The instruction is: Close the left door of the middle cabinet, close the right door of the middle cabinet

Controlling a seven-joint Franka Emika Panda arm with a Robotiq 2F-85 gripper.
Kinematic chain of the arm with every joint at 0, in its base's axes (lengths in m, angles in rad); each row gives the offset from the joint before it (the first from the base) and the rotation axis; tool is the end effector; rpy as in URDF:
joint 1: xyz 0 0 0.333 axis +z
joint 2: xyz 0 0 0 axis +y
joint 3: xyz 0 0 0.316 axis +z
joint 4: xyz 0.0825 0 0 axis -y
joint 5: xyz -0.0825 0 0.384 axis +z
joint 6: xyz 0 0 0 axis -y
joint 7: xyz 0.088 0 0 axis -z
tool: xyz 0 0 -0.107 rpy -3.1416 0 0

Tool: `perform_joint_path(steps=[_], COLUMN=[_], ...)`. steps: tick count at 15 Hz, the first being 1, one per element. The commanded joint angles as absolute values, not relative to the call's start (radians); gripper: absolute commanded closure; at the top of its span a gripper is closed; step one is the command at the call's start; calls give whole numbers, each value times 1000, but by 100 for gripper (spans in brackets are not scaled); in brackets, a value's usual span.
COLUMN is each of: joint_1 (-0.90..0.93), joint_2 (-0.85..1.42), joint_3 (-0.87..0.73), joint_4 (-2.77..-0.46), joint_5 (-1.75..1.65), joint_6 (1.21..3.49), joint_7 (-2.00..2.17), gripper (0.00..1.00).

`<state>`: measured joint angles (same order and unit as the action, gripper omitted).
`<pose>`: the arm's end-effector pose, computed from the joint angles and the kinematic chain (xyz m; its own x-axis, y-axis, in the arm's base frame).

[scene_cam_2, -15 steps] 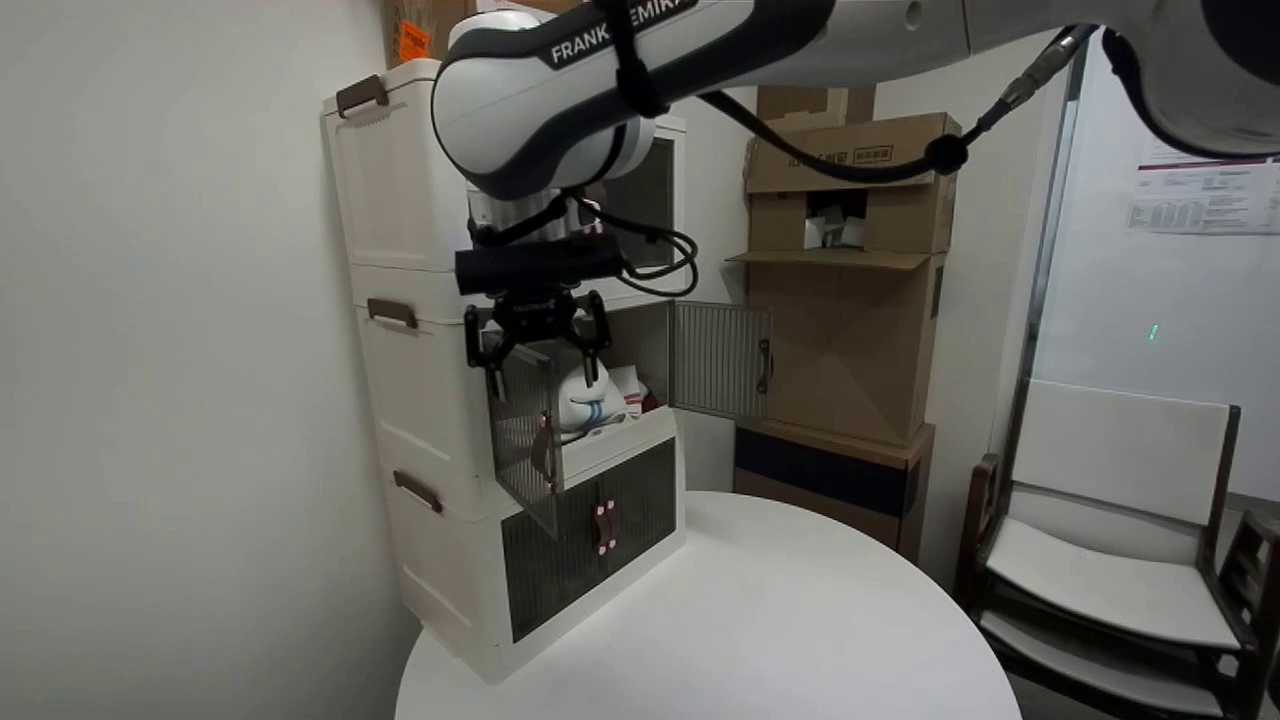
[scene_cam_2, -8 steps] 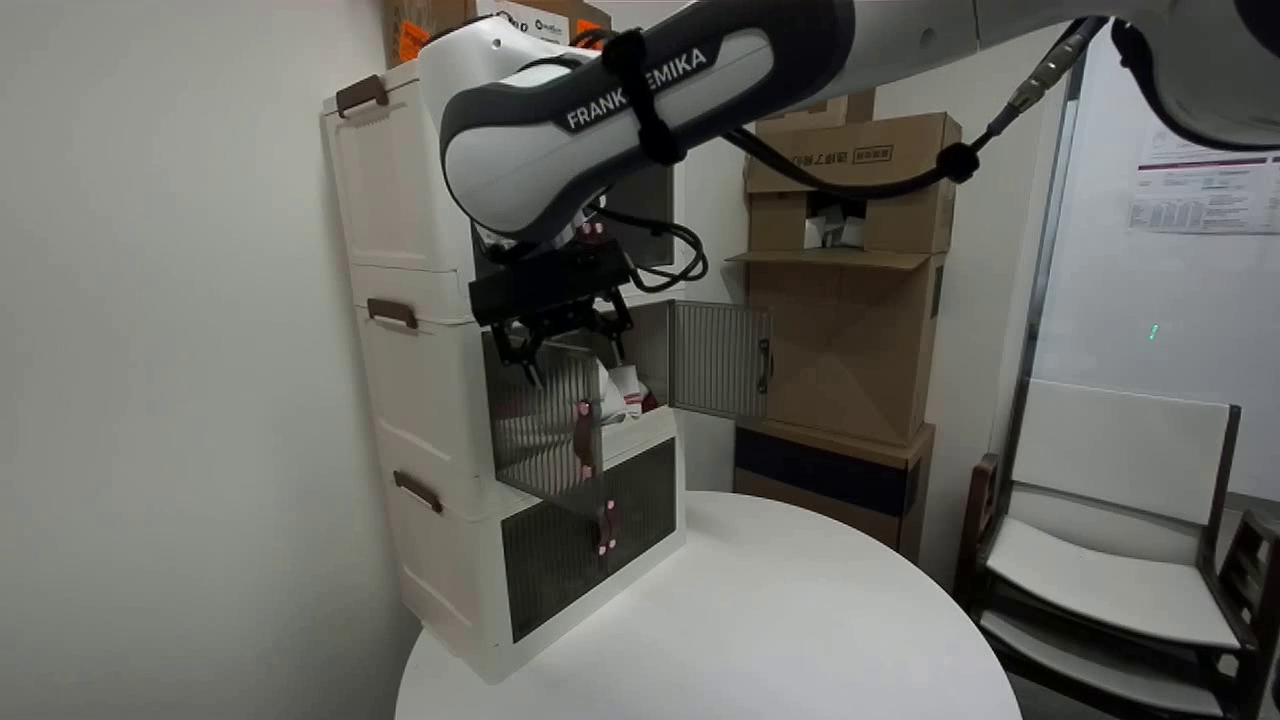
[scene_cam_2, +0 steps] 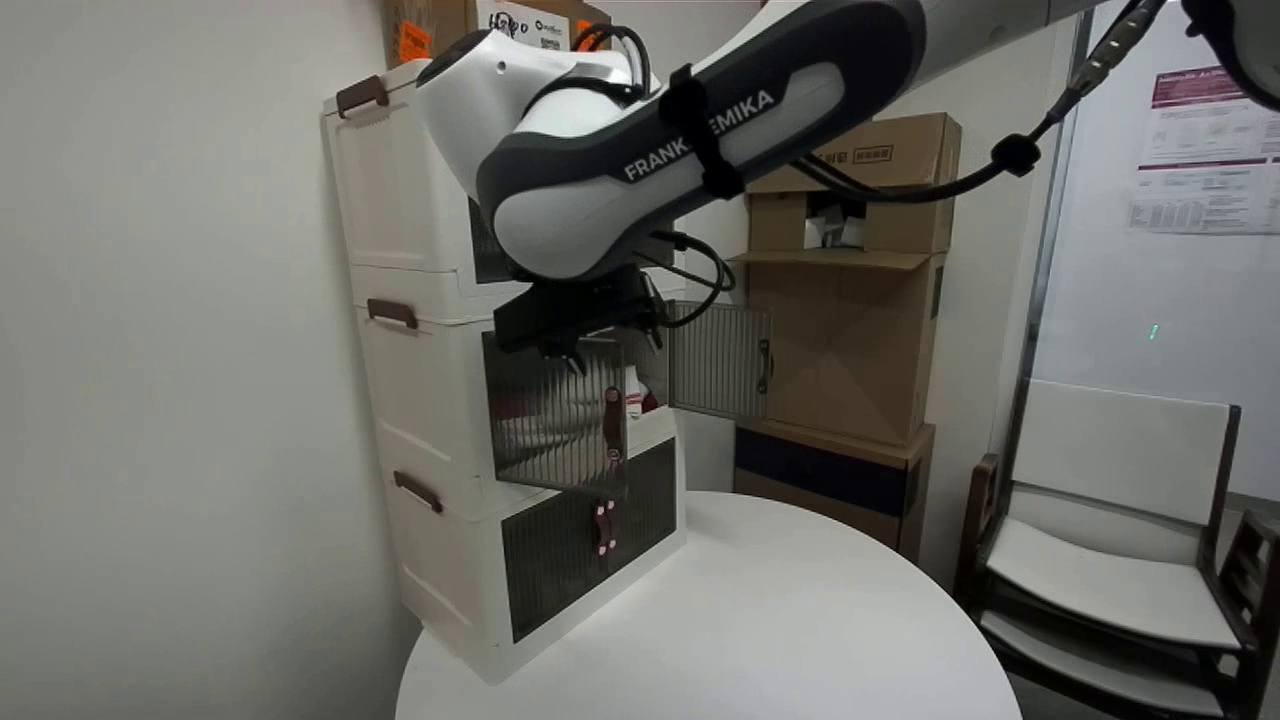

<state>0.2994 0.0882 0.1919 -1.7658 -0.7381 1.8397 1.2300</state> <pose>0.5505 0.2295 0.5241 0.7495 -0.3334 0.5720 -0.5620 -0.7770 0.2836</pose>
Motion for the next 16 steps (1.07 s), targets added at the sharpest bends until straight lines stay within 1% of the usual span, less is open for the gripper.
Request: perform_joint_path(steps=[1, 5, 6, 8, 10, 12, 14, 16], joint_1=[278, 248, 239, 218, 209, 202, 202, 180], joint_2=[23, -11, -23, -72, -125, -205, -217, -205], joint_3=[189, 189, 190, 185, 183, 178, 187, 206], joint_4=[-1839, -1896, -1915, -1975, -2050, -2175, -2222, -2251], joint_5=[-799, -908, -914, -837, -749, -669, -633, -742], joint_6=[1860, 1904, 1937, 2068, 2148, 2236, 2256, 2237], joint_7=[1422, 1560, 1521, 1413, 1311, 1210, 1099, 1066], gripper=[0, 0, 0, 0, 0, 0, 0, 0])
